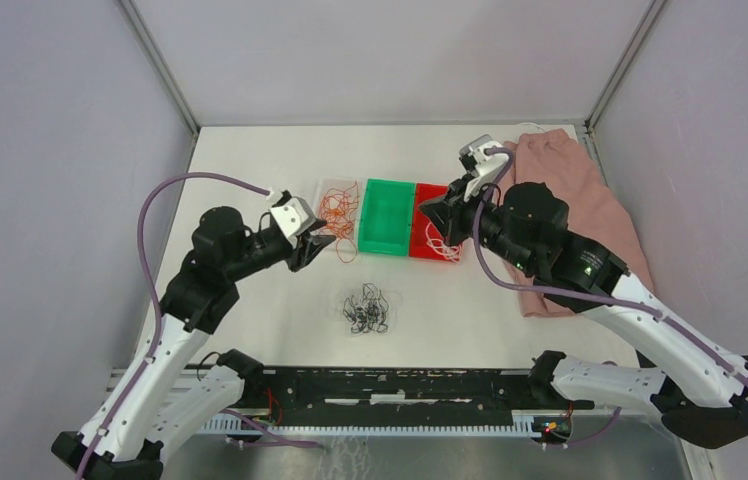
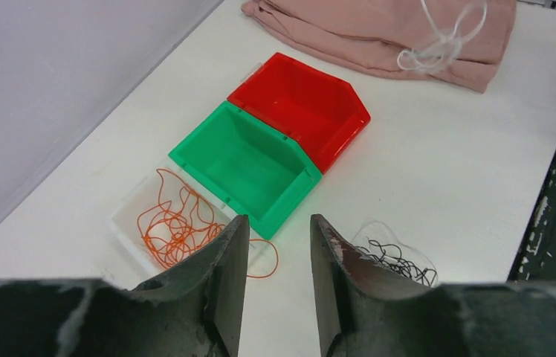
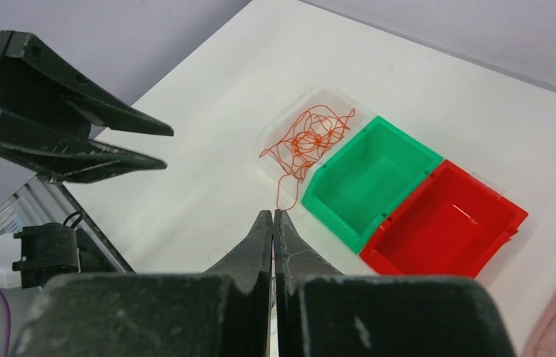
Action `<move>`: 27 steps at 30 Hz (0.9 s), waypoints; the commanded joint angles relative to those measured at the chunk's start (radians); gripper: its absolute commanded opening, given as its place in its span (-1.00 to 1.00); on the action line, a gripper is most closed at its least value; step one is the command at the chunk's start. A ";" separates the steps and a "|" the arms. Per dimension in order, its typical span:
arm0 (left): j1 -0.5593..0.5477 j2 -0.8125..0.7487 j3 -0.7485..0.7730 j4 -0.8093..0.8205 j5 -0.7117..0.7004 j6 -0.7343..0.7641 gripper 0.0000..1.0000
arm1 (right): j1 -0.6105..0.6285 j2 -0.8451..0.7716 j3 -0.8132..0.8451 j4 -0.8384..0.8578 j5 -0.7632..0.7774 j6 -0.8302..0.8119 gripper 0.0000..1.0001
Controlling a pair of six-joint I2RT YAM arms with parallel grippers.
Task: Untangle the cables
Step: Place the cable in the bin.
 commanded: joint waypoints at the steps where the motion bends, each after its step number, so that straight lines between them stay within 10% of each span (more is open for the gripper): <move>1: 0.003 0.020 0.069 -0.064 0.082 0.127 0.02 | -0.039 0.008 0.059 0.023 0.045 -0.023 -0.99; 11: 0.002 0.145 0.173 -0.371 0.124 0.233 0.91 | -0.202 0.126 0.073 0.031 0.092 -0.038 -0.99; 27: 0.025 0.319 0.341 -0.566 -0.091 0.186 0.99 | -0.347 0.432 0.048 0.129 0.110 -0.043 -0.99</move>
